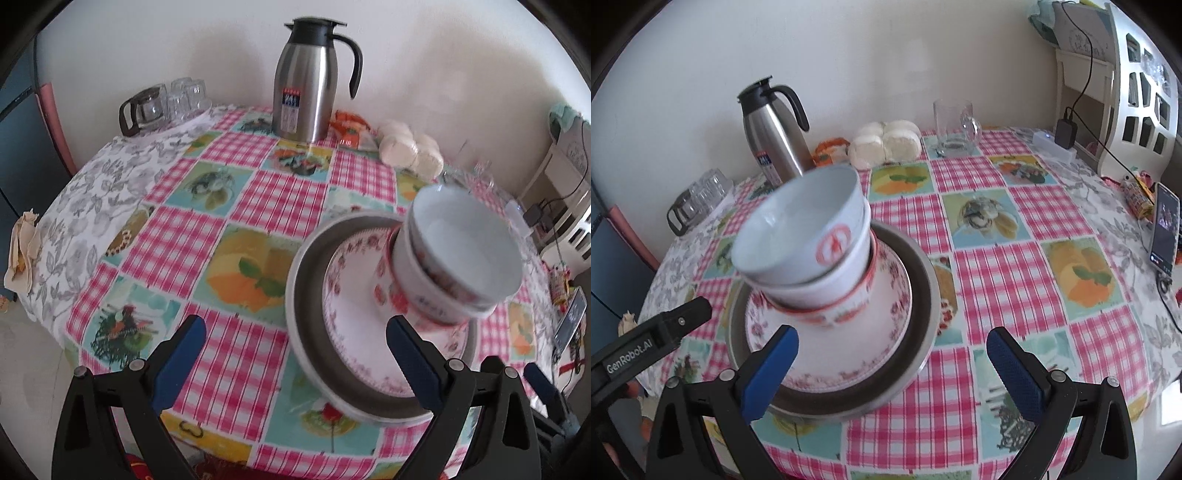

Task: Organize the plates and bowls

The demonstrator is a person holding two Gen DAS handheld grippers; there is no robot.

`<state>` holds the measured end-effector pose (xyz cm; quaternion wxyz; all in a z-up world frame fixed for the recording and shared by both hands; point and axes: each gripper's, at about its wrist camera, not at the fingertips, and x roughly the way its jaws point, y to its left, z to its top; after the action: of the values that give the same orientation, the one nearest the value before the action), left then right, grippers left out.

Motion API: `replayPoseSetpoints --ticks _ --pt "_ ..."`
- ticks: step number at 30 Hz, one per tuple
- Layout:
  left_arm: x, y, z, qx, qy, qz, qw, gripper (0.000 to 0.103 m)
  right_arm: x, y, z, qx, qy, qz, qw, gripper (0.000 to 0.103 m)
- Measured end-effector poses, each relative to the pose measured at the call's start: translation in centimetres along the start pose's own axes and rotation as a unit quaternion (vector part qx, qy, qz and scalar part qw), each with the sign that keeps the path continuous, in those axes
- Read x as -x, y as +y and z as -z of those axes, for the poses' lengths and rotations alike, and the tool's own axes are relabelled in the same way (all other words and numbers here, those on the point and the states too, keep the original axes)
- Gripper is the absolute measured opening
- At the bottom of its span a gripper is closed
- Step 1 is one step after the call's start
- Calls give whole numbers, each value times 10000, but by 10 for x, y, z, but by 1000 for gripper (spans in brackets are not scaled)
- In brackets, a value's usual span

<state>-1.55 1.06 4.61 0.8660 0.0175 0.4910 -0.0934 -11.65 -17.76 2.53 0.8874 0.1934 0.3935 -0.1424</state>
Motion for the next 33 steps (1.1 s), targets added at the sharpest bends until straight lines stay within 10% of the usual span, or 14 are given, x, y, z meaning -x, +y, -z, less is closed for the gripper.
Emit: replayPoseSetpoints --ticks 33 --pt "-12 4 61 -630 429 -557 9955 98 2 -12 43 48 300 227 9993 103"
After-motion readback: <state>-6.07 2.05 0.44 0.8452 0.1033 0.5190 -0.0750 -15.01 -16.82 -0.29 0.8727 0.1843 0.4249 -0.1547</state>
